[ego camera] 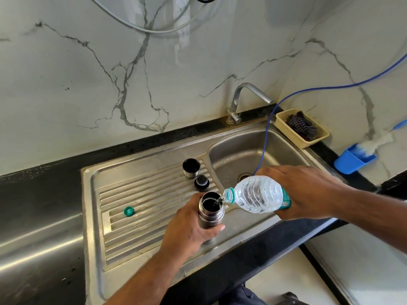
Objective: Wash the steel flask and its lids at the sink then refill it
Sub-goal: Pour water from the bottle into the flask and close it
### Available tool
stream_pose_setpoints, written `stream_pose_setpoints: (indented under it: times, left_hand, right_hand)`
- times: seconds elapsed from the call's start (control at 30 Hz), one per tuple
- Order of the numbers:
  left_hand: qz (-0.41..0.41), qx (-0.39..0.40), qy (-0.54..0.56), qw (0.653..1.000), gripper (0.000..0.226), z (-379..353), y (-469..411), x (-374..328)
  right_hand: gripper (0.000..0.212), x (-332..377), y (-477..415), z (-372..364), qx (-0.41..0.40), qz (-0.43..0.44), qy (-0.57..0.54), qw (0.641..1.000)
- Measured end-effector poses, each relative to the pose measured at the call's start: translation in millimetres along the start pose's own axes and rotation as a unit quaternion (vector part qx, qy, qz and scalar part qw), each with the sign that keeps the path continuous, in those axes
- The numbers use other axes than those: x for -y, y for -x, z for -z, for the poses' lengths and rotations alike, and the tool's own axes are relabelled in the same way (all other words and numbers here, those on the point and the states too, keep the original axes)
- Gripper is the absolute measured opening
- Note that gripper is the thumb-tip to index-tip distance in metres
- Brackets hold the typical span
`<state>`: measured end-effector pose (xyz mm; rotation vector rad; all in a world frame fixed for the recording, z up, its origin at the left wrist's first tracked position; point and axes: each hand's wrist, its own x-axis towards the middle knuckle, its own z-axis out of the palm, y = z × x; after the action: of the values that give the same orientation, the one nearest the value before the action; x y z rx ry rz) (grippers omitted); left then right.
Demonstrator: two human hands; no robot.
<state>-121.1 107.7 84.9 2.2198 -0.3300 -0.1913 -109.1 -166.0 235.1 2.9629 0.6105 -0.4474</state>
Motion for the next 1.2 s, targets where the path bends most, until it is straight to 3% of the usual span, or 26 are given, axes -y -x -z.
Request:
stream_pose_setpoints:
  times: [1.2]
  left_hand:
    - [-0.012,-0.010,-0.011,1.000,0.062,2,3,-1]
  right_hand:
    - [0.089,2,1,12,-0.013,0.022,0.018,1.000]
